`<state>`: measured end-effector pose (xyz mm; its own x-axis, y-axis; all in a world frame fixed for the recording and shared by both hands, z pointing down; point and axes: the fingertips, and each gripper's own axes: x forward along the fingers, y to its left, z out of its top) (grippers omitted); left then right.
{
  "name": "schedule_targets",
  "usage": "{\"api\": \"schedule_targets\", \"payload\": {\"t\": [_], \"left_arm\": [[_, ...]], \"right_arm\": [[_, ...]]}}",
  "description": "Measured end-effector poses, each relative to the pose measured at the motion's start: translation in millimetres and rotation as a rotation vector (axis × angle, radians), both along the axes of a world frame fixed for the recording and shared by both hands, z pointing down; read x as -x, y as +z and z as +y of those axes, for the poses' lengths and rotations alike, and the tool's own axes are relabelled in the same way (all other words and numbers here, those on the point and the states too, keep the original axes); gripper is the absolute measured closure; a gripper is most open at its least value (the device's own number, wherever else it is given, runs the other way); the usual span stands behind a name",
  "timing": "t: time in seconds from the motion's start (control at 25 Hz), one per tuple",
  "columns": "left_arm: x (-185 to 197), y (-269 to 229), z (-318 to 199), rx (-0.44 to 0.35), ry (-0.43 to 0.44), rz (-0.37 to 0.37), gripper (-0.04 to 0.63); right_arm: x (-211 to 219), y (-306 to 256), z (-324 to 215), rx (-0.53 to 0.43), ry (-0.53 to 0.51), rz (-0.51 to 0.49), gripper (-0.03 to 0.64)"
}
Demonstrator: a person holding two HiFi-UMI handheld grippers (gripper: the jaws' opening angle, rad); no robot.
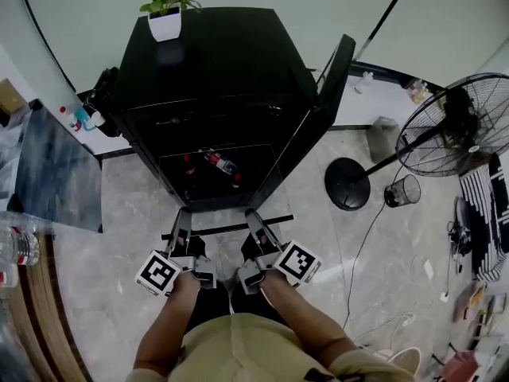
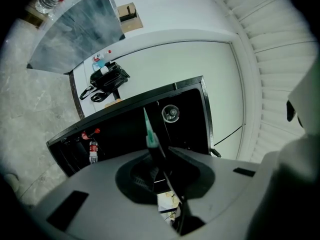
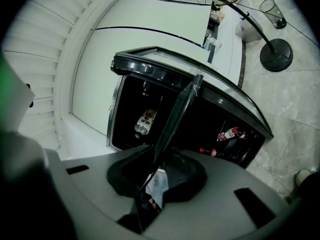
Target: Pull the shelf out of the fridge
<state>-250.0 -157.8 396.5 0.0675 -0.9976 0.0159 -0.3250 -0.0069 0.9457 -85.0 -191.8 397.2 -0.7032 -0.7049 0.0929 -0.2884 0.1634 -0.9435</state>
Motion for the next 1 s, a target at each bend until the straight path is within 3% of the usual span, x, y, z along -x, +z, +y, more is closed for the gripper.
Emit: {"api": "schedule_targets", "payload": {"t": [0.28,0.64,0.8,0.88,1.0], "left_arm": [[-6,-17,18,0.01,0.023,-0.023,0.534],[-7,-45,36,-0.039,0.026,-0.051,0.534],[-8,-56,46,-0.03,0.017,-0.048,0.534],[-8,-60,48,-0.038,0.015,-0.049,0.534],[-10,-68,52,-0.05,0.016,-0.055,0.534]], "right_arm": [[-7,-19,17,-0.017,-0.008,0.031,0.545],[-12,-39,35,0.016,-0.023,0.02,0.552],[-10,-56,41,-0.024,-0.055,-0.015,0.555],[-8,-58,45,0.002,-0.051,-0.042,0.554],[-10,-66,48,-0.021,-0.066,-0.023,0.554]]}}
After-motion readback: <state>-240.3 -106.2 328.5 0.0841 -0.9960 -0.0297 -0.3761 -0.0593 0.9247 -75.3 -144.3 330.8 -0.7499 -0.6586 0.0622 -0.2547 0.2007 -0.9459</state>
